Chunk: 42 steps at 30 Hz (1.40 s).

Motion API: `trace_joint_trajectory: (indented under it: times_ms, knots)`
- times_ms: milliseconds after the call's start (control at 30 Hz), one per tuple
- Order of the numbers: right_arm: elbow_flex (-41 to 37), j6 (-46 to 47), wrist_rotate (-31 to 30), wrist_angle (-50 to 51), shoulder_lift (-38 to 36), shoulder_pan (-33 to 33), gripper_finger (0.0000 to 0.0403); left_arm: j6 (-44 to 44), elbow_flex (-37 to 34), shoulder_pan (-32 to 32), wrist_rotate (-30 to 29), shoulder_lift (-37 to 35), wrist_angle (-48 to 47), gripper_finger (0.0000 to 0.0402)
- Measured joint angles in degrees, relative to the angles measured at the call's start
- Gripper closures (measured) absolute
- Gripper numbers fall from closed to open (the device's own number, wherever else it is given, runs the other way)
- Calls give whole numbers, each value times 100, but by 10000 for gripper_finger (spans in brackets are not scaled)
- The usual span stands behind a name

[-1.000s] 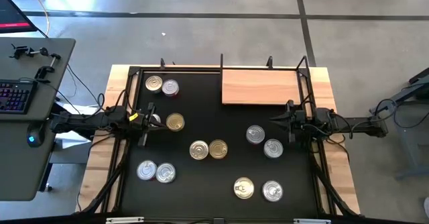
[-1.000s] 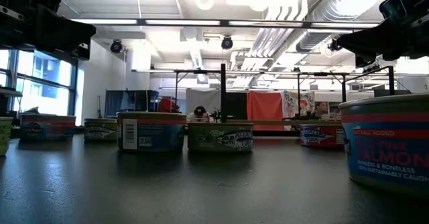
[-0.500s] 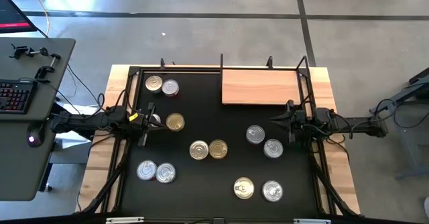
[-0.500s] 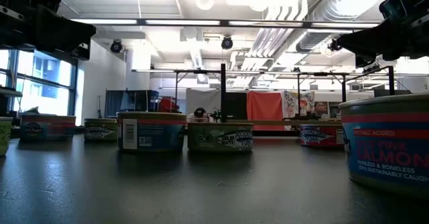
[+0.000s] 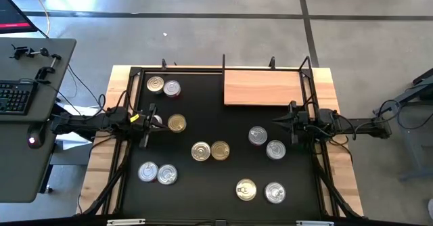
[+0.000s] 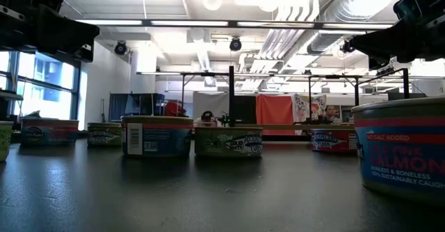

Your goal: Stack canned seafood by type on shelf

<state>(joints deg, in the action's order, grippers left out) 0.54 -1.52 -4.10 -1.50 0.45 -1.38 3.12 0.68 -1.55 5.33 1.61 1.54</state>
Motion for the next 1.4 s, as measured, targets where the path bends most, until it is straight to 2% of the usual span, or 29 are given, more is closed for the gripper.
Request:
trace_joint_trajectory:
  times_ms: [167,333,400,567,800,900,1000,1100,1167,1400]
  knots:
    - [2,108,-135,-65,2,-1,364,3,0,0,1,0,0,394]
    - [2,2730,-269,-744,21,-31,364,7,0,-1,-33,0,34,394]
    - [0,3127,-437,-1054,95,-26,364,9,0,0,-51,0,46,394]
    - [2,2839,-142,-1894,770,-243,364,13,-1,0,-71,3,202,394]
    - [0,1677,-136,-3928,2360,-892,364,9,1,-3,-69,2,213,394]
    - [9,1912,-136,-4753,2959,-1083,364,11,1,-3,-69,0,228,394]
    - [181,1906,-179,-4937,3380,-1124,364,11,1,3,-72,2,249,394]
    - [503,1663,-233,-4623,3726,-1124,364,13,-1,3,-150,1,264,394]
    - [908,1758,-404,-3946,3944,-1131,361,13,-1,3,-163,0,264,394]
    - [3189,2201,-1097,640,5169,-1238,311,4,0,3,-180,2,262,394]
